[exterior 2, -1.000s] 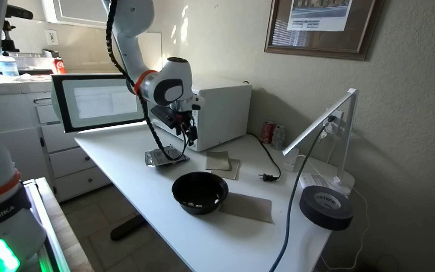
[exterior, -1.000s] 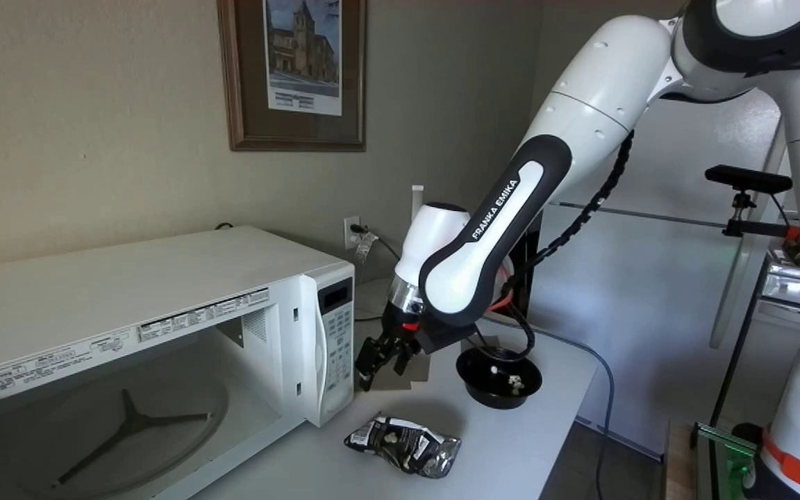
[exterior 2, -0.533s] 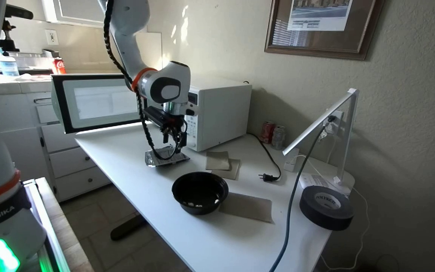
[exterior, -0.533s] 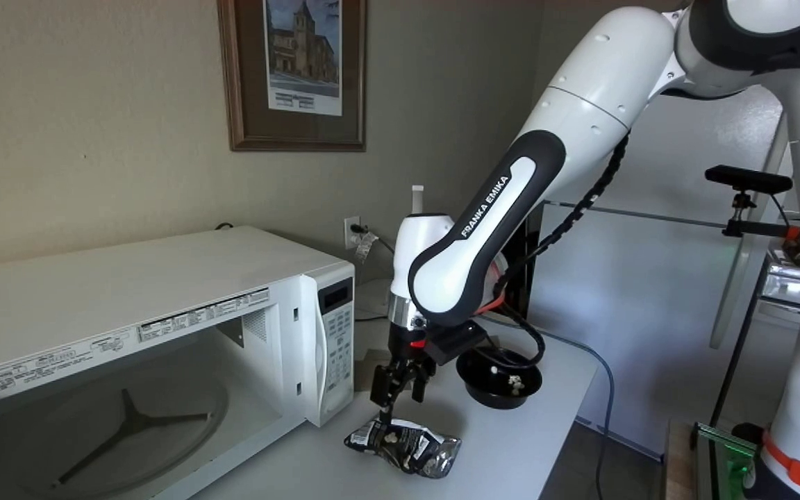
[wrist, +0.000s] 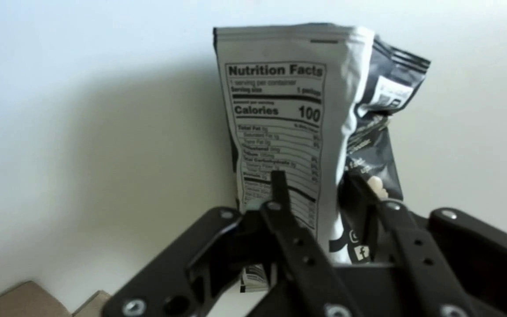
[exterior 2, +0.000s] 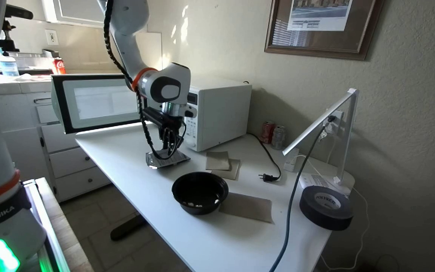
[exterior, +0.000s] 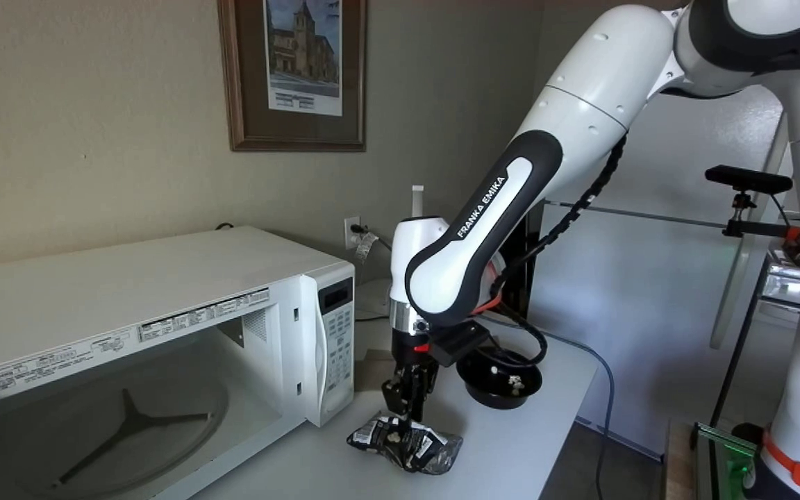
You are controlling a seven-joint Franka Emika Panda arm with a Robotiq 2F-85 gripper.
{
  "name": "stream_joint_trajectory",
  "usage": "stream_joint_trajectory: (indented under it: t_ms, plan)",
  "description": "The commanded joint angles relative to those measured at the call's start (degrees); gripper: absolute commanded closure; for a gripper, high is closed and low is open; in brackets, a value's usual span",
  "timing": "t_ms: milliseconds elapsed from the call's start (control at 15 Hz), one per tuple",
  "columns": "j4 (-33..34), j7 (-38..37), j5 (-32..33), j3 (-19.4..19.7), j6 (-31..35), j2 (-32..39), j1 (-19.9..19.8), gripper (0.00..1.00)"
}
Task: Open the microwave by pushing the right corner button, pick up the black and white packet and put it into the microwave, close the microwave door
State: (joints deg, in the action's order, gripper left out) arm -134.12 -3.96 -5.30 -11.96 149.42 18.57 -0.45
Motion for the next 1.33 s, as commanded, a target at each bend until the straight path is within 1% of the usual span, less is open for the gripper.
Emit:
stream_joint_trajectory:
  t_ms: [0, 67, 133, 333, 600, 867, 1067, 1267]
  plan:
    - [1.2, 1.7, -2.0, 1.3, -1.9, 0.7, 1.7, 0.94]
    - [1.4, 1.6, -2.1, 1.4, -1.7, 0.9, 1.9, 0.99]
    - [1.6, 1.6, -2.0, 1.6, -1.5, 1.2, 2.1, 1.00]
    - [2.2, 2.3, -3.4, 1.2, -1.7, 1.9, 1.8, 1.00]
    - [1.7, 4.5, -6.8, -0.3, -1.7, 0.3, 1.7, 1.00]
    - [1.9, 9.9, -13.5, -4.1, -1.1, -1.4, 1.1, 1.00]
    - [3.1, 16.0, -20.9, -7.3, -0.4, -1.6, 0.3, 1.00]
    - [5.5, 21.8, -28.6, -9.7, 0.3, -0.5, 0.0, 1.00]
